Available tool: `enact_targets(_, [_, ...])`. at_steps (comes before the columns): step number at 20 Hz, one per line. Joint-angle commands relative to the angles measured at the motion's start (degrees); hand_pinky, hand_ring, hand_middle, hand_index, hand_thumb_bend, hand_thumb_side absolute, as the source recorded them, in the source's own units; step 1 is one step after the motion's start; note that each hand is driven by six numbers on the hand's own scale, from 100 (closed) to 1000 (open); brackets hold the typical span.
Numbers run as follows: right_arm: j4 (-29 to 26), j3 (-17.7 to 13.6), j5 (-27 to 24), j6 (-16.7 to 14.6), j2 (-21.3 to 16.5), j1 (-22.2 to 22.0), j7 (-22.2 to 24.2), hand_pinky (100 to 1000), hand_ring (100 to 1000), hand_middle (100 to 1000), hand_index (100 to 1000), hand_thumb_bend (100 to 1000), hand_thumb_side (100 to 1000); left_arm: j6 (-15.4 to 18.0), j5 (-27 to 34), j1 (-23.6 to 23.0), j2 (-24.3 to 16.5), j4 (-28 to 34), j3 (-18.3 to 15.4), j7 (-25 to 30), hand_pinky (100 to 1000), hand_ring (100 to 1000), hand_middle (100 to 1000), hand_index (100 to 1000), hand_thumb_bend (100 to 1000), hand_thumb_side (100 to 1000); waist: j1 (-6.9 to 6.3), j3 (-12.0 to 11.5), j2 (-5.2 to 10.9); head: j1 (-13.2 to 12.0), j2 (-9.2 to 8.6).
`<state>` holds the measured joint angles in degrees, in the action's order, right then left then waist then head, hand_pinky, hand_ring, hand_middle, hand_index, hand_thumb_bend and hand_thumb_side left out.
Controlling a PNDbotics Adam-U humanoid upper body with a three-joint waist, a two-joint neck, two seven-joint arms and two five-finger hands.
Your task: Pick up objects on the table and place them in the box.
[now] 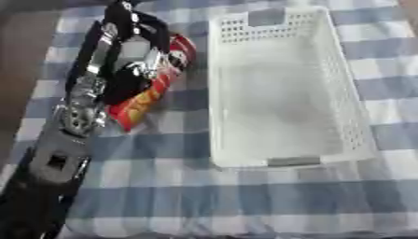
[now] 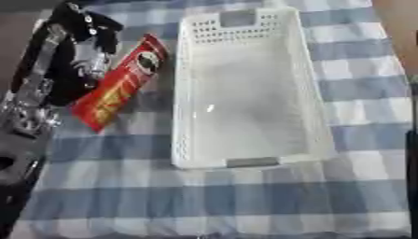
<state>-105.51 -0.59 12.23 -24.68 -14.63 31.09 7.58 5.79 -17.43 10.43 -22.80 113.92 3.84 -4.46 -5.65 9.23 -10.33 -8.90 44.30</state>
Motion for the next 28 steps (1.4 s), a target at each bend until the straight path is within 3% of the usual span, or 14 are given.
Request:
enact_targets(1, [-0.63,-0.24,0.08,0.01,-0.61,0.36,0.23,370,586,686,843,100,793,-0.89,-0.64,0.72,-1.86,0.67,0.23,0.7,551,684,886,967,135,555,0.14,-0.06,0.77,-0.92,-0.18])
enact_targets(2, [-0.63,-0.25,0.07,0.03,-0.59,0.3,0.27,370,586,686,844,100,793,-1.02,-0.73,0.68,-2.0,0.67,0.27,1.08,583,717,910,973,188,501,0.12,-0.06,0.82,-0.94,-0.18])
enact_targets(3, [-0.64,-0.26,0.06,0.05,-0.57,0.23,0.3,370,586,686,844,100,793,-1.18,-0.88,0.63,-2.11,0.67,0.29,1.53,579,712,907,973,179,511,0.1,-0.04,0.86,-0.96,-0.18])
enact_targets(4, [-0.65,-0.29,0.04,0.08,-0.55,0.14,0.33,370,586,685,844,100,792,-1.4,-1.06,0.5,-2.23,0.67,0.31,2.04,618,751,935,975,252,417,0.07,-0.03,0.92,-0.96,-0.18])
enact_targets(5, [-0.66,-0.31,0.02,0.11,-0.53,0.06,0.36,370,586,685,844,100,792,-1.65,-1.24,0.4,-2.29,0.67,0.33,2.58,618,751,935,975,252,417,0.04,-0.02,0.96,-0.96,-0.18])
enact_targets(6, [-0.67,-0.32,0.01,0.15,-0.53,-0.05,0.4,369,585,685,844,100,793,-2.02,-1.42,0.26,-2.35,0.67,0.36,3.16,654,783,957,987,302,307,-0.02,0.0,1.01,-0.93,-0.18])
enact_targets(7, [-0.68,-0.33,0.0,0.18,-0.52,-0.16,0.46,370,586,685,844,100,793,-2.45,-1.61,0.18,-2.38,0.67,0.38,3.69,649,778,953,985,293,325,-0.06,0.01,1.06,-0.92,-0.18])
enact_targets(8, [-0.69,-0.34,-0.01,0.22,-0.51,-0.24,0.51,369,585,684,845,100,793,-2.9,-1.76,0.11,-2.41,0.67,0.38,4.07,685,815,980,988,330,254,-0.1,0.01,1.11,-0.9,-0.18])
enact_targets(11, [-0.74,-0.36,-0.08,0.32,-0.45,-0.47,0.66,370,585,684,845,100,792,-5.05,-1.38,0.09,-2.77,0.67,0.59,4.37,718,847,1000,990,338,244,-0.21,-0.01,1.3,-0.93,-0.18])
enact_targets(19, [-0.68,-0.01,-0.31,0.48,-0.4,-1.09,1.47,369,584,685,847,100,794,-7.99,11.62,-0.13,-11.18,0.67,3.59,2.82,734,845,1000,994,257,420,-0.95,0.22,1.98,-1.16,-0.18])
enact_targets(21, [-0.67,0.08,-0.4,0.53,-0.38,-1.32,1.74,369,584,685,847,100,794,-8.2,14.43,-0.48,-14.23,0.67,4.44,4.72,721,830,1000,987,239,495,-1.1,0.15,2.18,-1.15,-0.18])
enact_targets(22, [-0.68,0.06,-0.45,0.55,-0.37,-1.36,1.82,369,584,685,847,100,789,-8.28,15.33,-0.42,-14.55,0.67,4.23,5.39,721,830,995,987,250,454,-1.1,0.13,2.2,-1.14,-0.18])
enact_targets(23, [-0.68,0.14,-0.49,0.55,-0.38,-1.4,1.95,369,584,685,847,100,793,-9.07,16.12,-1.22,-16.66,0.67,4.84,7.03,724,831,1000,985,239,539,-1.22,0.13,2.31,-1.23,-0.18])
enact_targets(28, [-0.65,0.28,-0.67,0.64,-0.39,-1.75,2.38,368,583,685,848,100,794,-11.78,19.45,-3.53,-24.11,0.67,4.92,11.6,731,835,1000,985,250,562,-1.59,0.12,2.75,-1.31,-0.18])
